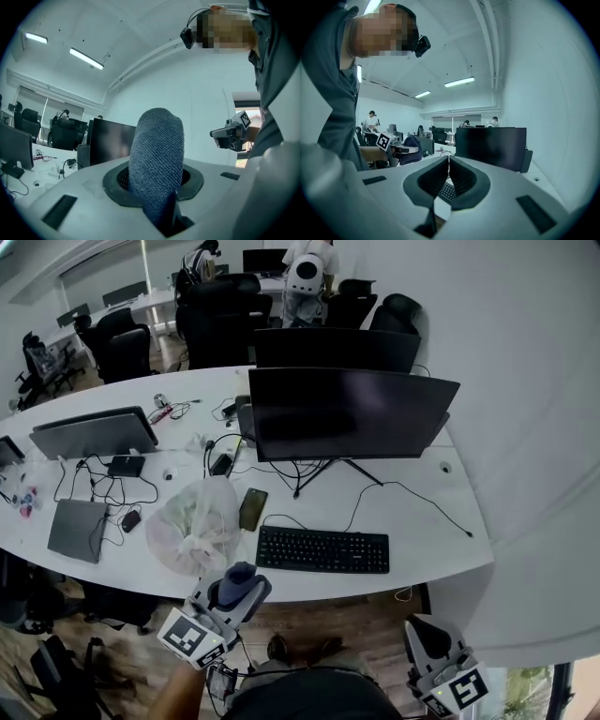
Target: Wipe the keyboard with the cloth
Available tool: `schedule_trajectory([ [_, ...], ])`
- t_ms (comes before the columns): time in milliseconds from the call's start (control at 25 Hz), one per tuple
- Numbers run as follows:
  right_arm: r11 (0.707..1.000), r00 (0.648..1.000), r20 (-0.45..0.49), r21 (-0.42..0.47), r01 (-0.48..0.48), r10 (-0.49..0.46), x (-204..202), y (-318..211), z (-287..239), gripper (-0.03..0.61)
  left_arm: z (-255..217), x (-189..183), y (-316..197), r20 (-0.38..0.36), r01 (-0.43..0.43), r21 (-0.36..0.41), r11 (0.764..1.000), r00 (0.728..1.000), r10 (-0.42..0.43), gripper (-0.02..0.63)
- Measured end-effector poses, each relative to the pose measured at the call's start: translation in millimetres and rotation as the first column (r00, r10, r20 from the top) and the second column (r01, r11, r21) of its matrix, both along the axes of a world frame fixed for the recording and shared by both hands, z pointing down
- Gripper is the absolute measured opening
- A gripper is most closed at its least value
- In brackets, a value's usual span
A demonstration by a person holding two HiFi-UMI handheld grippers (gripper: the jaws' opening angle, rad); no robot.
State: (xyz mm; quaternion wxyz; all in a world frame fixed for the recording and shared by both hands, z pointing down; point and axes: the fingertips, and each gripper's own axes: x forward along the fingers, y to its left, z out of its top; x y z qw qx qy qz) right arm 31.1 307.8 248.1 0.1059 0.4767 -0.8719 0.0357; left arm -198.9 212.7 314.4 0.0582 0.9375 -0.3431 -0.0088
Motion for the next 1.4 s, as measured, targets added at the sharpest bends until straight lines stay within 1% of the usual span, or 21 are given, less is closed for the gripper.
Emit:
schedule_trajectory([
  [80,1.000,1.000,0.000,-0.021,-0.003,0.003,5,-16,3,0.009,15,6,-14,0.016,-0.010,-0.035,0.999,1.000,0.010,0.092],
  [160,0.999,1.000,0.000,-0.036,0.009,-0.009,9,-33,7,0.009,34,13,-29,0.048,-0.012,-0.078,0.997,0.999,0.016,0.095],
  [280,0.998,0.999,0.009,-0.048,0.049,-0.048,19,-59,12,0.011,64,21,-49,0.110,0.022,-0.141,0.990,0.994,-0.006,0.095],
  [360,0.997,0.997,0.030,-0.046,0.070,-0.068,29,-75,12,0.011,77,25,-60,0.138,0.053,-0.181,0.982,0.990,-0.028,0.095],
  [480,0.992,0.992,0.054,-0.044,0.117,-0.115,43,-97,11,0.009,97,29,-73,0.170,0.112,-0.248,0.962,0.983,-0.071,0.098],
  [640,0.980,0.980,0.057,-0.043,0.194,-0.191,59,-126,23,0.011,131,38,-93,0.247,0.217,-0.293,0.931,0.958,-0.146,0.100],
  [720,0.975,0.974,0.071,-0.053,0.217,-0.213,61,-137,29,0.011,151,44,-97,0.272,0.233,-0.330,0.915,0.951,-0.145,0.109],
  [840,0.974,0.974,0.092,-0.079,0.213,-0.206,62,-149,40,0.011,183,47,-108,0.293,0.207,-0.387,0.898,0.952,-0.093,0.115],
  [920,0.974,0.979,0.077,-0.106,0.198,-0.190,60,-159,49,0.011,204,44,-125,0.308,0.207,-0.398,0.894,0.948,-0.082,0.115],
  [1080,0.976,0.988,0.025,-0.154,0.156,-0.154,53,-171,51,0.011,253,29,-169,0.369,0.273,-0.400,0.875,0.922,-0.119,0.115],
  [1160,0.979,0.991,-0.012,-0.159,0.131,-0.135,49,-181,49,0.011,277,21,-193,0.404,0.300,-0.398,0.867,0.906,-0.128,0.115],
  [1240,0.981,0.991,-0.039,-0.156,0.118,-0.125,41,-192,47,0.011,305,17,-206,0.456,0.316,-0.401,0.860,0.883,-0.111,0.115],
  [1320,0.982,0.991,-0.050,-0.153,0.114,-0.122,31,-200,44,0.011,334,14,-206,0.510,0.311,-0.396,0.864,0.857,-0.075,0.115],
  [1360,0.981,0.991,-0.051,-0.154,0.114,-0.123,25,-203,44,0.011,344,13,-201,0.518,0.302,-0.388,0.871,0.853,-0.065,0.115],
  [1400,0.980,0.991,-0.051,-0.161,0.115,-0.125,20,-204,46,0.011,349,12,-193,0.512,0.294,-0.381,0.877,0.857,-0.064,0.114],
])
